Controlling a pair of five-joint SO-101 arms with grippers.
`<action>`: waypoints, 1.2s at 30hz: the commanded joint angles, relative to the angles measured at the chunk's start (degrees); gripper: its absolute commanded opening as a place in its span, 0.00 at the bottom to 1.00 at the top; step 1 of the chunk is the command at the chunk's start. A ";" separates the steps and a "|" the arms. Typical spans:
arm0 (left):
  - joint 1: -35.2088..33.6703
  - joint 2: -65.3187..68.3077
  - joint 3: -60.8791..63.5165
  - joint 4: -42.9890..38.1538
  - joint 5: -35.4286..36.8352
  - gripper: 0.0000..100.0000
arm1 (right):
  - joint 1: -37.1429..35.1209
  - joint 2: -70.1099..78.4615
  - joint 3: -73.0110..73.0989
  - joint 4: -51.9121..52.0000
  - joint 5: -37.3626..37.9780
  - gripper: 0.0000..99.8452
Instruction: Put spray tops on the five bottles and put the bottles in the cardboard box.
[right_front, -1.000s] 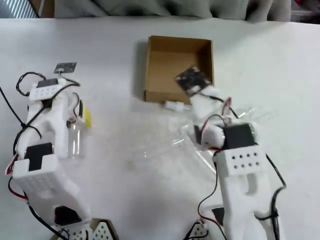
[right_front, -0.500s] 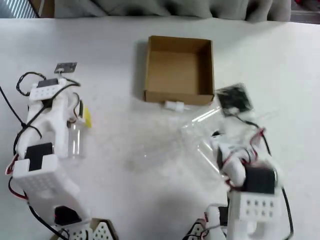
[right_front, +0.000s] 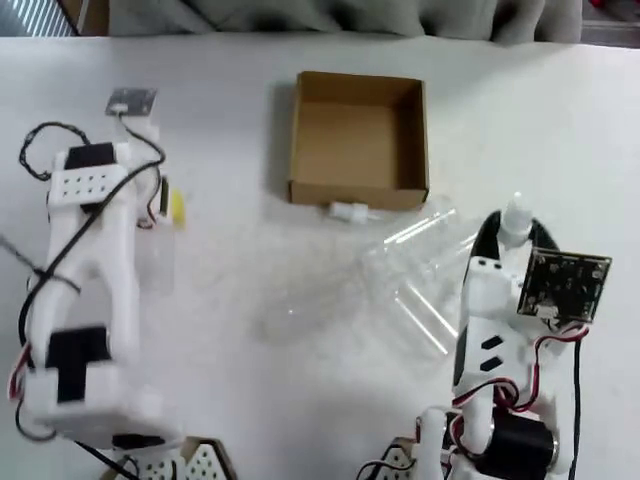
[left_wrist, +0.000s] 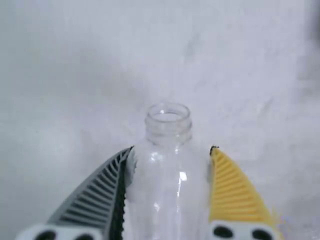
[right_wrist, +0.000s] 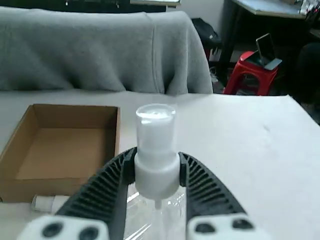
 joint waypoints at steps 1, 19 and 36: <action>3.74 -13.76 -0.44 3.08 1.05 0.08 | 0.22 -0.22 -1.49 -5.41 -0.70 0.02; 24.13 -60.09 38.24 -18.02 0.97 0.08 | -27.47 -0.40 -3.16 -13.85 -14.77 0.02; 35.56 -100.97 70.33 -29.19 0.97 0.07 | -44.62 18.86 -26.99 -19.56 -22.33 0.02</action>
